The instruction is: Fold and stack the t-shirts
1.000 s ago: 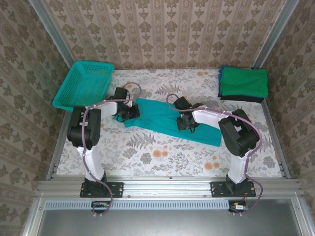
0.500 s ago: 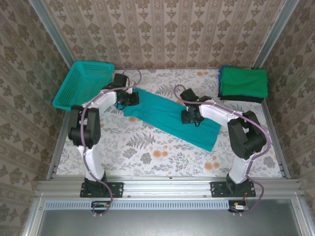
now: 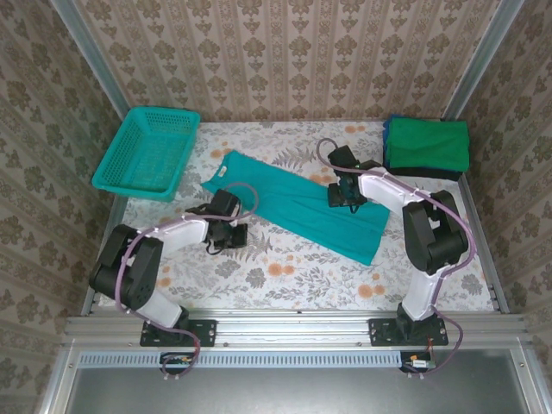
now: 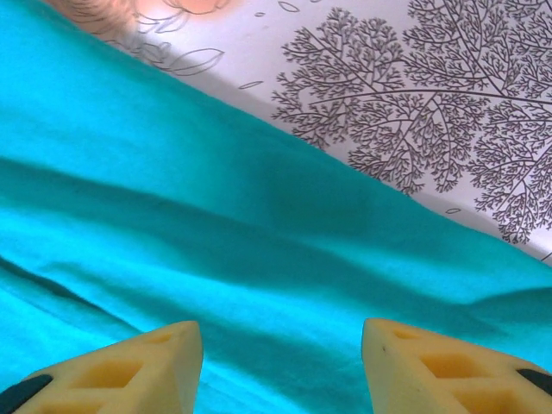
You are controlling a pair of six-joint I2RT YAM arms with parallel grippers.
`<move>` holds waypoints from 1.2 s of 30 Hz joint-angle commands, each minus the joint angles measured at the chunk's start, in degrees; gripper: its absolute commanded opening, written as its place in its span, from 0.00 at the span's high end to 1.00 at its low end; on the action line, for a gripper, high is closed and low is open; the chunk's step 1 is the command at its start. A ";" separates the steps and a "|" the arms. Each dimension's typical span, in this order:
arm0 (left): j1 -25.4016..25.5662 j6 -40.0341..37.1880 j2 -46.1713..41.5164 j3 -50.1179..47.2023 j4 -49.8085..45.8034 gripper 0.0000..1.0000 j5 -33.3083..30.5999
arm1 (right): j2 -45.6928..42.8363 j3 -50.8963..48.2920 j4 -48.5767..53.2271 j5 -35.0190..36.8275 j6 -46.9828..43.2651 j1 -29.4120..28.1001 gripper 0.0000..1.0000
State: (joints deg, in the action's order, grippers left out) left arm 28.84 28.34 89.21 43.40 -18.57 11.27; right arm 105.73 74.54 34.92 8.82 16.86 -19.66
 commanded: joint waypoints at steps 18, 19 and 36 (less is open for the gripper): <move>-6.74 -4.46 28.33 25.56 7.49 1.00 1.92 | -2.36 -6.68 2.77 -4.85 3.19 -0.40 0.45; -7.02 -4.98 29.24 27.49 6.85 1.00 2.15 | -2.39 -7.39 2.62 -4.87 3.88 -0.39 0.45; -6.77 -4.49 16.84 22.54 5.91 0.96 0.64 | -1.74 -11.62 4.14 -8.01 13.93 -9.44 0.48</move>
State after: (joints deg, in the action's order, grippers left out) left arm 22.59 24.40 107.35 67.22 -22.65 16.32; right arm 104.60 65.06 35.83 3.07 26.59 -27.55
